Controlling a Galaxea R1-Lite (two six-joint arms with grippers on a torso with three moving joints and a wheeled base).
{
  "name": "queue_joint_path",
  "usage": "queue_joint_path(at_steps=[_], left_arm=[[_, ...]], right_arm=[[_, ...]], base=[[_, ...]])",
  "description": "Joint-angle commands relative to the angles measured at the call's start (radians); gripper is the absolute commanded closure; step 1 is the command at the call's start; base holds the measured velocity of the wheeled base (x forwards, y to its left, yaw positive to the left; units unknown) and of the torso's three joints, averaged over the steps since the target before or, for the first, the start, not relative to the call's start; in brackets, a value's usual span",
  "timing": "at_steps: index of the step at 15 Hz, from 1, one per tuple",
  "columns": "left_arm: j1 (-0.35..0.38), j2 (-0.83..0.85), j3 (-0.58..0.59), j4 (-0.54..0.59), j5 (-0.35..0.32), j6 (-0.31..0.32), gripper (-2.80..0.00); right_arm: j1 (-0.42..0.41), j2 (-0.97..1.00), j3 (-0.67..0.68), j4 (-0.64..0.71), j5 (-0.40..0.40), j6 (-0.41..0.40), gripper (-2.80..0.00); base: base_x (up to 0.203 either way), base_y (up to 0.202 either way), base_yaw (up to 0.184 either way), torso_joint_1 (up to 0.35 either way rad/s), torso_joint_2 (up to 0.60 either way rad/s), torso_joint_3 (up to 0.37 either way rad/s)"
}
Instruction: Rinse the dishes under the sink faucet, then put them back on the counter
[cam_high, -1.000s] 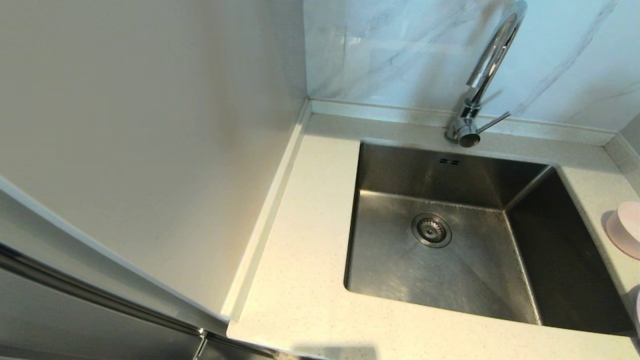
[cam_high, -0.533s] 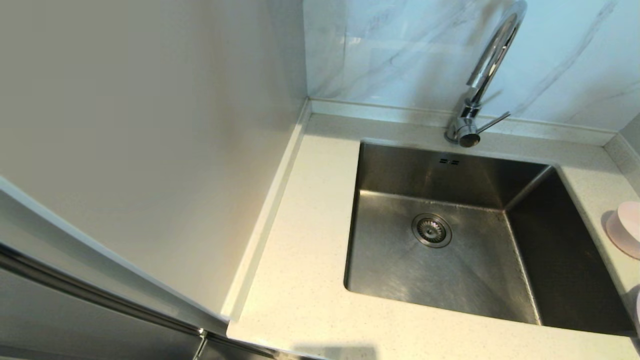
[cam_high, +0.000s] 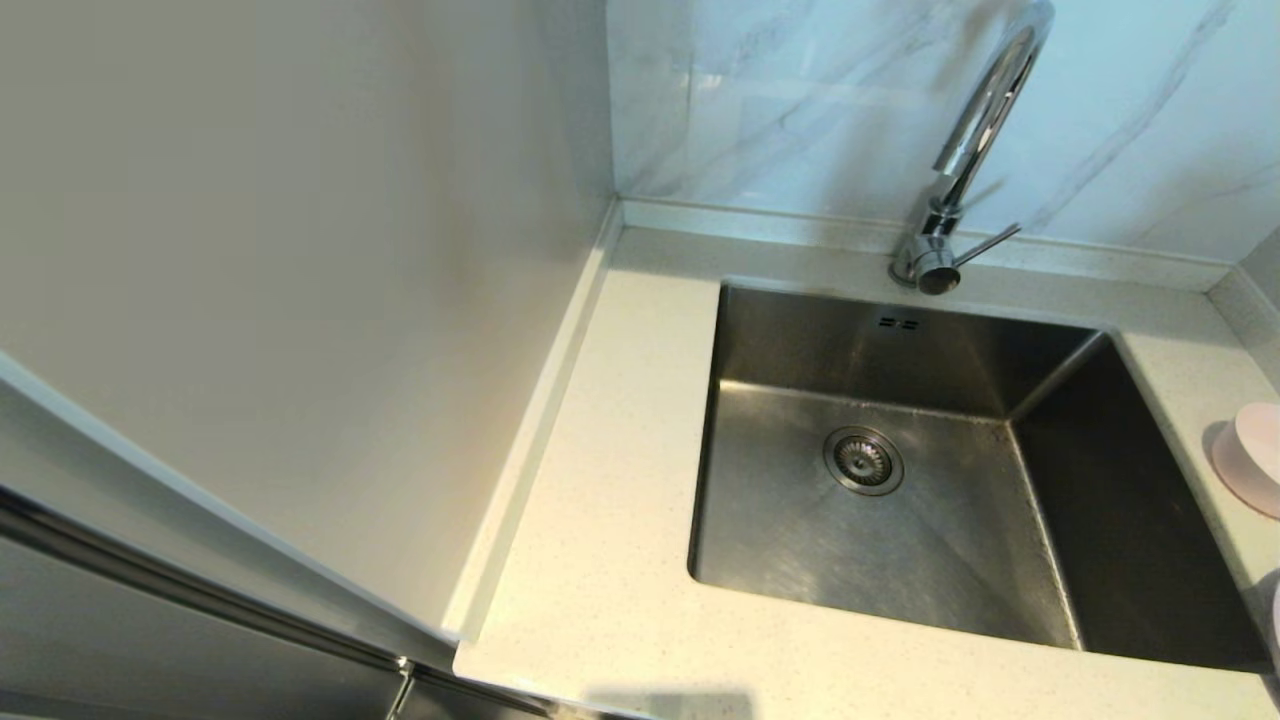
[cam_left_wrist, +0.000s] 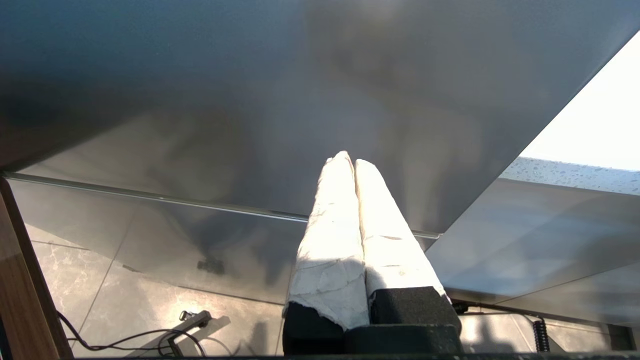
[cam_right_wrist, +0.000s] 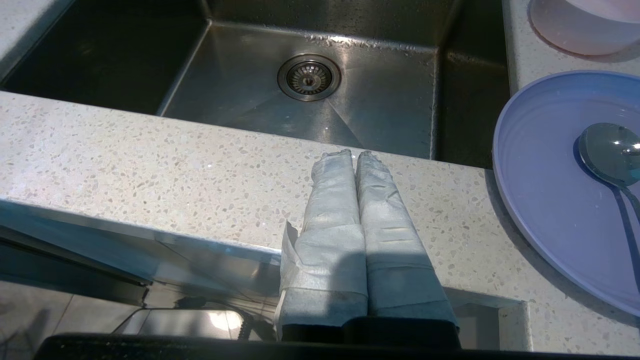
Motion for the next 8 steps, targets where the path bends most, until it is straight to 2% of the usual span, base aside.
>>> queue_joint_path(at_steps=[1,8], left_arm=[[0.0,0.0,0.0,0.0,0.001,0.0,0.0],[0.0,0.0,0.0,0.0,0.001,0.0,0.0]], right_arm=[[0.0,0.003,0.009,0.0,0.0,0.0,0.0],[0.0,0.003,0.009,0.0,0.0,0.0,0.0]], base=[[0.0,0.0,0.0,0.0,0.0,0.0],[0.0,0.0,0.0,0.0,0.0,0.0]])
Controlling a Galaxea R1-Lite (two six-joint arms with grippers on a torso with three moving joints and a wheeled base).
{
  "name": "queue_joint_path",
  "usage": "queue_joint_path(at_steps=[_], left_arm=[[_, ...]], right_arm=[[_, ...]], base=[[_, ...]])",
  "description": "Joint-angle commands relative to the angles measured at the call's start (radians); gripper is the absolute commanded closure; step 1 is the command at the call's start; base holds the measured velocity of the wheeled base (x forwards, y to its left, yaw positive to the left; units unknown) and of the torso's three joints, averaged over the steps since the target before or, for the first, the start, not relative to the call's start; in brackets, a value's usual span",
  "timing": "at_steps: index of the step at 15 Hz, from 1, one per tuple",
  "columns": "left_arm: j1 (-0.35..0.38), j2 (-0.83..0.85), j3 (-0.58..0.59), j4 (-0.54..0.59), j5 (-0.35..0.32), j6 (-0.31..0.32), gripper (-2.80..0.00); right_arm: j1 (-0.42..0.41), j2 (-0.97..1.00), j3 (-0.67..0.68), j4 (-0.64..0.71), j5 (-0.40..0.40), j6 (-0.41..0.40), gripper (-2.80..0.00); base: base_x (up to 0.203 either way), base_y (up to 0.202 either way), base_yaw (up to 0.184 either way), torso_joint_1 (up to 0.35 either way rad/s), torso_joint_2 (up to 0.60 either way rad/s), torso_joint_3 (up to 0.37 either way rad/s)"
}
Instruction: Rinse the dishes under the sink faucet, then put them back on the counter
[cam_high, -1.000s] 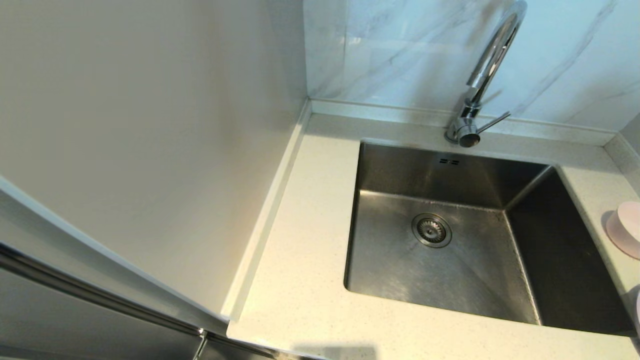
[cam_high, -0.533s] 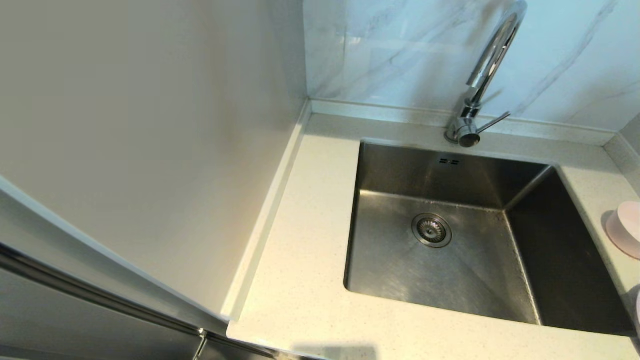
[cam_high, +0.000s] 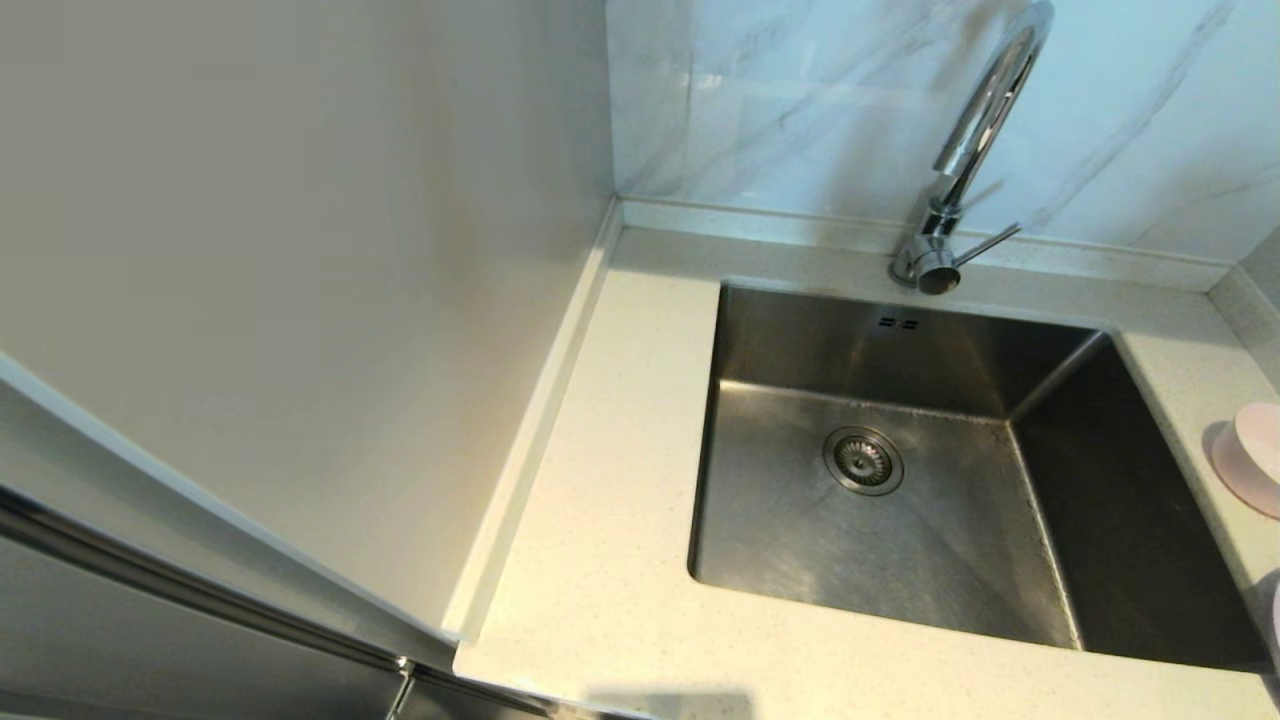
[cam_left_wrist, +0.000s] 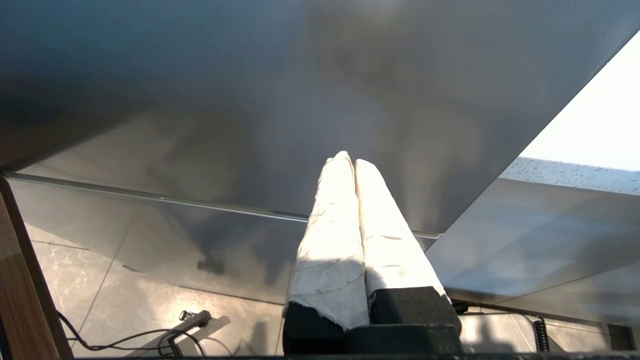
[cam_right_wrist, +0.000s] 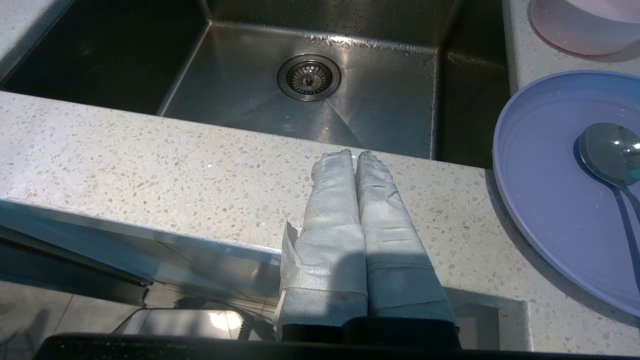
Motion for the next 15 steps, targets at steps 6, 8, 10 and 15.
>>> queue_joint_path(at_steps=[6,8,10,15], left_arm=[[0.0,0.0,0.0,0.0,0.001,0.0,0.0],[0.0,0.0,0.0,0.0,0.001,0.0,0.0],[0.0,0.0,0.0,0.0,0.001,0.0,0.0],[0.0,0.0,0.0,0.0,0.001,0.0,0.0]], right_arm=[[0.0,0.003,0.009,0.0,-0.004,0.003,0.0],[0.0,0.003,0.008,0.0,-0.004,0.003,0.0],[0.0,0.003,0.008,0.0,-0.004,0.003,0.0],[0.0,0.003,0.008,0.0,-0.004,0.003,0.0]], base=[[0.0,0.0,0.0,0.0,0.0,0.0],[0.0,0.0,0.0,0.0,0.0,0.0],[0.0,0.0,0.0,0.0,0.0,0.0],[0.0,0.0,0.0,0.0,0.0,0.0]])
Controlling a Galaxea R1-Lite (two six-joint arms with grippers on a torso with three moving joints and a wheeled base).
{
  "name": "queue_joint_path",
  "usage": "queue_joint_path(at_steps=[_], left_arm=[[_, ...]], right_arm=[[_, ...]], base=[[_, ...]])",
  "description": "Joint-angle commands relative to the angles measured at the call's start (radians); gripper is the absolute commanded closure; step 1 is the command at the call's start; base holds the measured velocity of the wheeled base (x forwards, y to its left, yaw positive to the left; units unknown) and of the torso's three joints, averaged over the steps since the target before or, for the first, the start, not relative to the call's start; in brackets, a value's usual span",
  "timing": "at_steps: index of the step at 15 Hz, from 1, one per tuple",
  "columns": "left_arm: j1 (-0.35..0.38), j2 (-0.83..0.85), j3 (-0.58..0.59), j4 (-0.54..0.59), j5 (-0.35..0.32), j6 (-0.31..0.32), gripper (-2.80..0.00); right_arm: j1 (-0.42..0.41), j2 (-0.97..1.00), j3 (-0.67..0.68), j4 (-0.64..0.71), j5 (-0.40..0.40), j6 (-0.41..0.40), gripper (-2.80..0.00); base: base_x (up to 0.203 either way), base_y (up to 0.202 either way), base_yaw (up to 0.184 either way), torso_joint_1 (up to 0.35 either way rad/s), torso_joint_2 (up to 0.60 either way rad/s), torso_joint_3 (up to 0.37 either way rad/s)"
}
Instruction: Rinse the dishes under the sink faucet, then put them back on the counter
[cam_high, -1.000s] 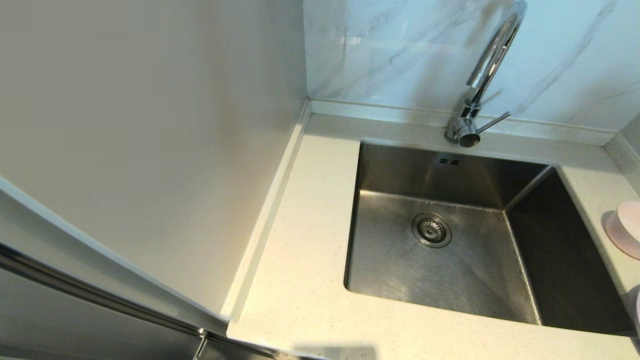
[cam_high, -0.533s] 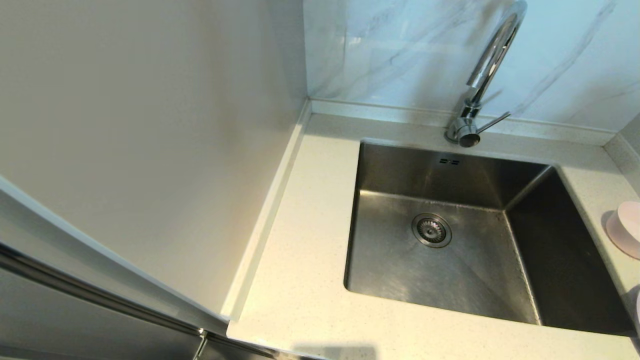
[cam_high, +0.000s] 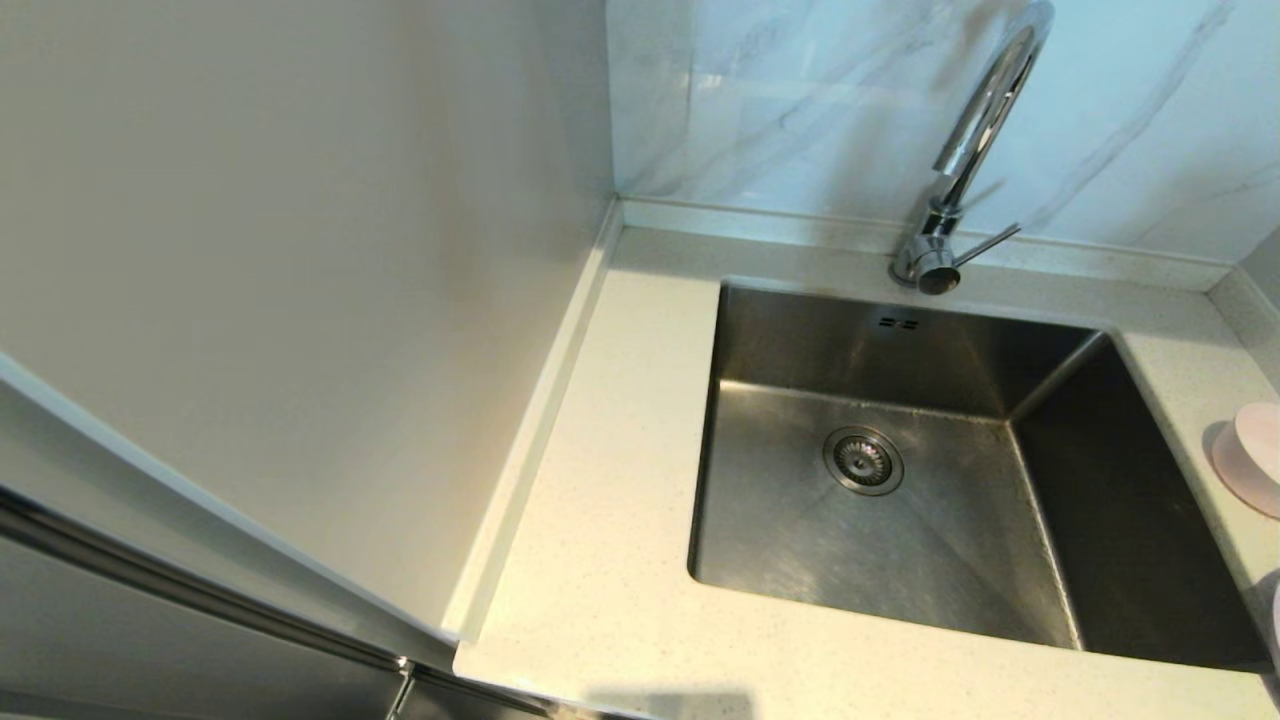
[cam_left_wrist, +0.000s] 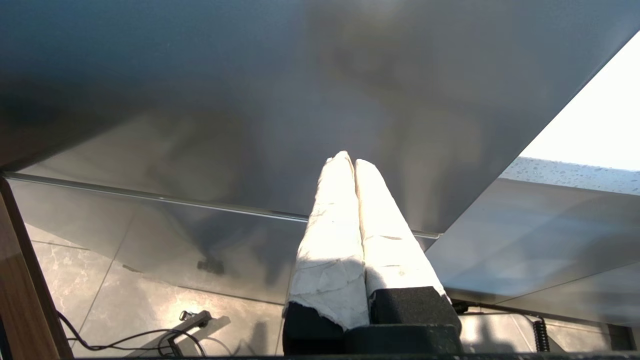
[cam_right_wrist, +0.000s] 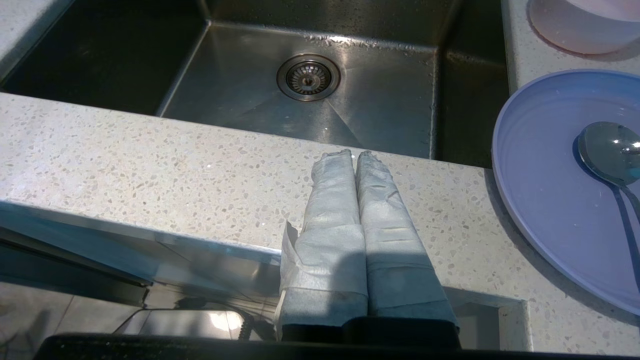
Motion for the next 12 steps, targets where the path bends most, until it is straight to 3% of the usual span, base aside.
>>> queue_joint_path(at_steps=[1,12], left_arm=[[0.0,0.0,0.0,0.0,0.0,0.0,0.0],[0.0,0.0,0.0,0.0,0.0,0.0,0.0]], right_arm=[[0.0,0.002,0.008,0.0,-0.001,0.001,0.0],[0.0,0.001,0.008,0.001,-0.001,0.001,0.0]], base=[[0.0,0.0,0.0,0.0,0.0,0.0],[0.0,0.0,0.0,0.0,0.0,0.0]])
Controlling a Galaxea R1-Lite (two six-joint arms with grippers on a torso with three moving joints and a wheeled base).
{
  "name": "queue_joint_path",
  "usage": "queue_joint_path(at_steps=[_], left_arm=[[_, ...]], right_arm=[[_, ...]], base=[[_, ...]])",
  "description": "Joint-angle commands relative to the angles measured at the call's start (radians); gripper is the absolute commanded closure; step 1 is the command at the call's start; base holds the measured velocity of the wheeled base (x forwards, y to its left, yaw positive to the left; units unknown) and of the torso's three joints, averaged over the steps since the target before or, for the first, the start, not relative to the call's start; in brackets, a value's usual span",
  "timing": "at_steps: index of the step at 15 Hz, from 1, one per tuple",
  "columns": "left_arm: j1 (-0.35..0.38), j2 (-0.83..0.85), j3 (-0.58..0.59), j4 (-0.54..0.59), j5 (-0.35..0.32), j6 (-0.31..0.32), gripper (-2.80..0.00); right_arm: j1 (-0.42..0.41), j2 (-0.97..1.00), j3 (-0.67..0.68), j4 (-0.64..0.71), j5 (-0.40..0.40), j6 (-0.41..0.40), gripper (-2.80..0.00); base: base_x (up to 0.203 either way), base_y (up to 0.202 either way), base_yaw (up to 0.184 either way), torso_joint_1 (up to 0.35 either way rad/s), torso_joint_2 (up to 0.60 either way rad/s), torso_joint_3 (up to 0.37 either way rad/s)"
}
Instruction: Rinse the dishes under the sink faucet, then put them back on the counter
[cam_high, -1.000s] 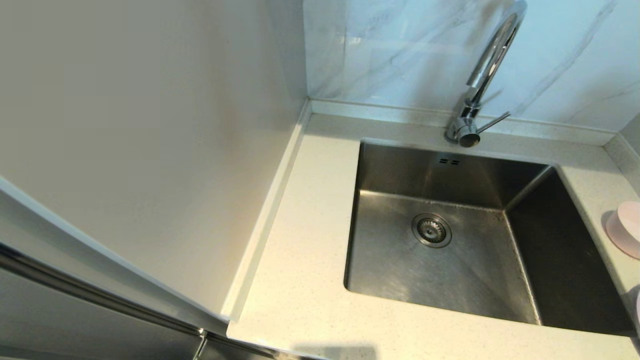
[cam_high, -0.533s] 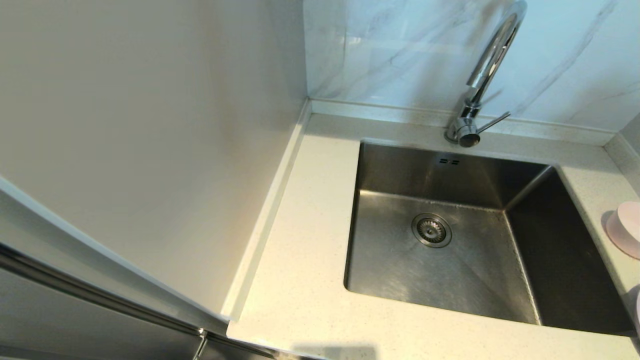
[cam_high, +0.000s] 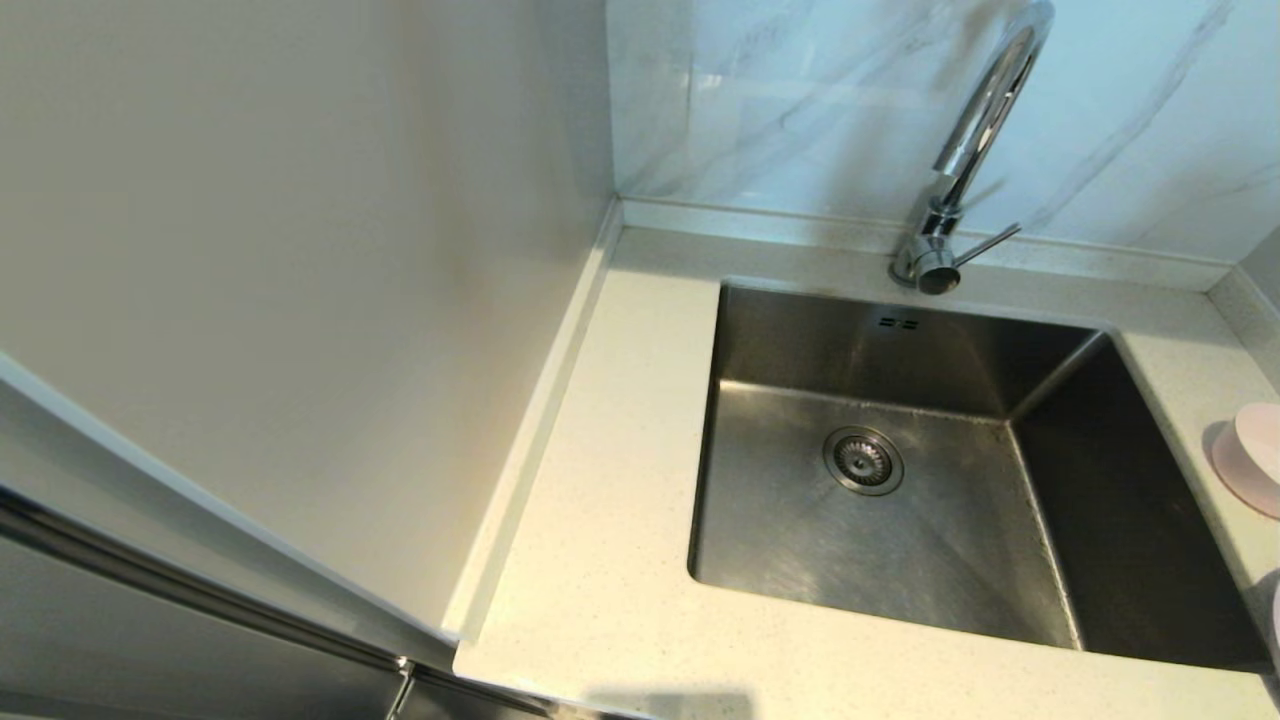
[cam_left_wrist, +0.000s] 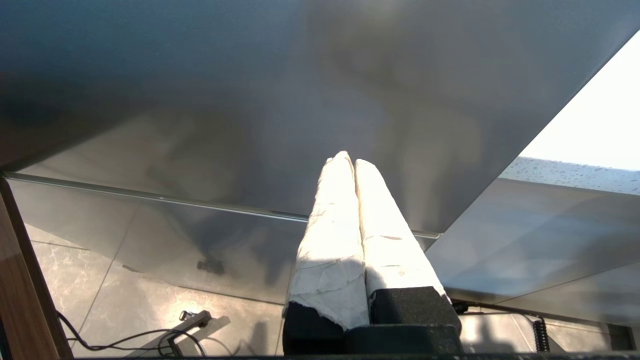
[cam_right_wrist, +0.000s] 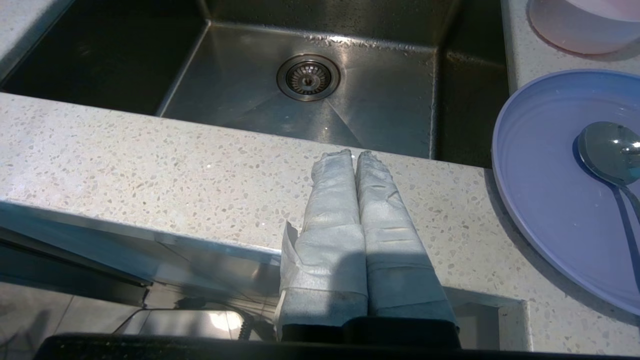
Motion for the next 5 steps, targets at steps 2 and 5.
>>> queue_joint_path(at_steps=[2,5], left_arm=[[0.0,0.0,0.0,0.0,0.001,0.0,0.0],[0.0,0.0,0.0,0.0,0.001,0.0,0.0]], right_arm=[[0.0,0.001,0.008,0.001,0.0,0.001,0.0],[0.0,0.001,0.008,0.0,0.0,0.002,0.0]], base=[[0.0,0.0,0.0,0.0,0.0,0.0],[0.0,0.0,0.0,0.0,0.0,0.0]])
